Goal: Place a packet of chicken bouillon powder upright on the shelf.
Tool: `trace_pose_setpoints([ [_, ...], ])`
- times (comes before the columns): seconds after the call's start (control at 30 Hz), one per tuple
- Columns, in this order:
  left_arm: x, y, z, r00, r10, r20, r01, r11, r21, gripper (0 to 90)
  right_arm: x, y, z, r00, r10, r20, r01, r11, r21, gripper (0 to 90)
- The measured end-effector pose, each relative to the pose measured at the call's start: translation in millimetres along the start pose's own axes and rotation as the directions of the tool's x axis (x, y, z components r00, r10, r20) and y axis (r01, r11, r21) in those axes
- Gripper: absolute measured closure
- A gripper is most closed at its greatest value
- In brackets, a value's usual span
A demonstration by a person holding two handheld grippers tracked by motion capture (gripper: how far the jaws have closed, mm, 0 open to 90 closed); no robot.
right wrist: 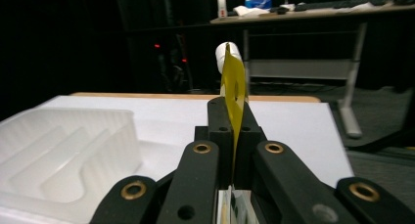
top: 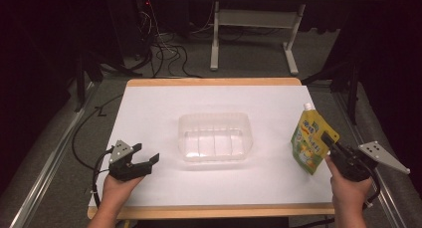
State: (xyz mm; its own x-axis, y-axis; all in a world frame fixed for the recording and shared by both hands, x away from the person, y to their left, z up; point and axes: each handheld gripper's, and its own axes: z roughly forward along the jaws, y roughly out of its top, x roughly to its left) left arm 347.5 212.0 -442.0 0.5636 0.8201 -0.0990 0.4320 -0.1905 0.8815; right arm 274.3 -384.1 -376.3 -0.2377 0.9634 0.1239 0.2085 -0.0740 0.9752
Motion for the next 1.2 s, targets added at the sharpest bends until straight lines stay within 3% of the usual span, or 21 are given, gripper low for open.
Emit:
trace_pose_setpoints([
  [0.2,-0.1,1.8,2.1,1.0,-0.007,0.006,0.007,1.0,-0.007,22.6,-0.2,-5.8,-7.7,0.9998,-0.017,0.012,0.017,1.0,0.005,90.0],
  [0.3,-2.3,4.0,3.2,0.9998,0.01,-0.015,-0.01,0.9997,-0.021,24.0,-0.6,-9.7,-12.7,0.9997,-0.017,0.02,0.017,1.0,0.012,89.6],
  [0.4,-3.1,4.8,6.0,1.0,-0.002,0.006,0.002,0.9993,-0.037,26.0,0.9,-13.7,-15.9,0.9991,-0.028,0.033,0.027,0.999,0.031,84.8],
  [0.47,-4.8,3.8,14.1,0.9999,-0.003,0.012,0.003,0.9999,-0.011,28.2,1.8,-16.8,-14.9,0.9988,-0.029,0.04,0.027,0.998,0.05,77.8],
  [0.57,-5.2,4.6,27.3,0.9994,-0.011,-0.032,0.011,0.9999,0.007,36.9,-0.9,-23.7,-8.0,0.9994,0.015,0.031,-0.018,0.995,0.099,65.7],
  [0.67,-0.5,9.3,46.2,0.9946,-0.096,-0.039,0.098,0.9941,0.046,58.6,-5.4,-32.2,0.8,0.9991,0.032,0.028,-0.036,0.989,0.146,63.7],
  [0.7,-1.4,11.1,51.8,0.9933,-0.107,-0.044,0.109,0.9926,0.053,65.7,-6.3,-33.7,3.4,0.9989,0.033,0.032,-0.038,0.986,0.162,64.1],
  [0.83,-13.0,17.1,79.0,0.9942,-0.069,-0.083,0.075,0.9949,0.067,88.8,-6.4,-35.5,8.2,0.9991,0.026,0.033,-0.032,0.983,0.181,75.0],
  [1.0,-30.5,27.2,102.7,0.9928,-0.06,-0.103,0.067,0.996,0.059,90.0,-6.0,-34.5,10.8,0.9985,0.023,0.05,-0.032,0.984,0.177,82.4],
  [1.2,-43.6,30.3,111.5,0.9942,-0.054,-0.094,0.06,0.9964,0.061,90.0,-8.7,-35.3,10.3,0.9979,0.03,0.057,-0.039,0.984,0.172,87.8],
])
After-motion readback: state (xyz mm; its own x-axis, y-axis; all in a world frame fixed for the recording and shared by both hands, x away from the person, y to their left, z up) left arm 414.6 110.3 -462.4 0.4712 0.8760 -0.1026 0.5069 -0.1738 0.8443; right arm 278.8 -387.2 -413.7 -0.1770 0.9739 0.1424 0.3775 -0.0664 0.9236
